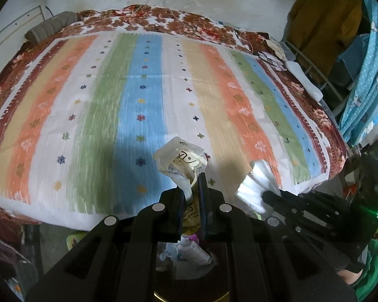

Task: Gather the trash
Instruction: 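Carry the gold wrapper with the left tool and the tissue with the right tool over the bin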

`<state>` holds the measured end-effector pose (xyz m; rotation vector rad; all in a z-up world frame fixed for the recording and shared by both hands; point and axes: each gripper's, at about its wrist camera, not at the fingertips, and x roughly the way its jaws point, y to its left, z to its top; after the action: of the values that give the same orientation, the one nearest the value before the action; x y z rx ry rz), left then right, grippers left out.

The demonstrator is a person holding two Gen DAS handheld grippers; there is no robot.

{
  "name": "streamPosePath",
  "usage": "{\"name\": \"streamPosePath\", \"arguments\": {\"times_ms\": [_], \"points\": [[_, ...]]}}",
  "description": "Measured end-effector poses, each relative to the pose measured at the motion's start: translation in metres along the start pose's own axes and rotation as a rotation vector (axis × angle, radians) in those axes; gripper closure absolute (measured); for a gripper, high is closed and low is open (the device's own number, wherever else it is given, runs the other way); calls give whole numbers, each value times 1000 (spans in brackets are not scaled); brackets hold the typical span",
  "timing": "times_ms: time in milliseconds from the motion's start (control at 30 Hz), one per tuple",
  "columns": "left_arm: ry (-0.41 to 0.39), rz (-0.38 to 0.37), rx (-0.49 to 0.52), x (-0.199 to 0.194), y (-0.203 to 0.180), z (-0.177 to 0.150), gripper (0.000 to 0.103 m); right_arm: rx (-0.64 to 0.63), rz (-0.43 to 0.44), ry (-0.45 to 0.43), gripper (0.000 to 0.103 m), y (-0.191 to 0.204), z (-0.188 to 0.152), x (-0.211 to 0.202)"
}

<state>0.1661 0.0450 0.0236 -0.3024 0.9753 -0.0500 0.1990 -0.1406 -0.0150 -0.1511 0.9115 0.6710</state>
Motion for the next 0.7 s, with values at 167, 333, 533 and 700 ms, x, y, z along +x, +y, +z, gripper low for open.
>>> {"name": "streamPosePath", "arguments": {"times_ms": [167, 333, 533, 700], "points": [[-11, -14, 7, -12, -11, -21, 94, -12, 25, -12, 96, 9, -12, -11], [2, 5, 25, -15, -17, -46, 94, -20, 46, -16, 96, 16, -27, -22], [19, -14, 22, -19, -17, -74, 94, -25, 53, 4, 96, 21, -49, -28], [47, 11, 36, -15, -20, -96, 94, -22, 74, 22, 96, 26, -67, -31]]}}
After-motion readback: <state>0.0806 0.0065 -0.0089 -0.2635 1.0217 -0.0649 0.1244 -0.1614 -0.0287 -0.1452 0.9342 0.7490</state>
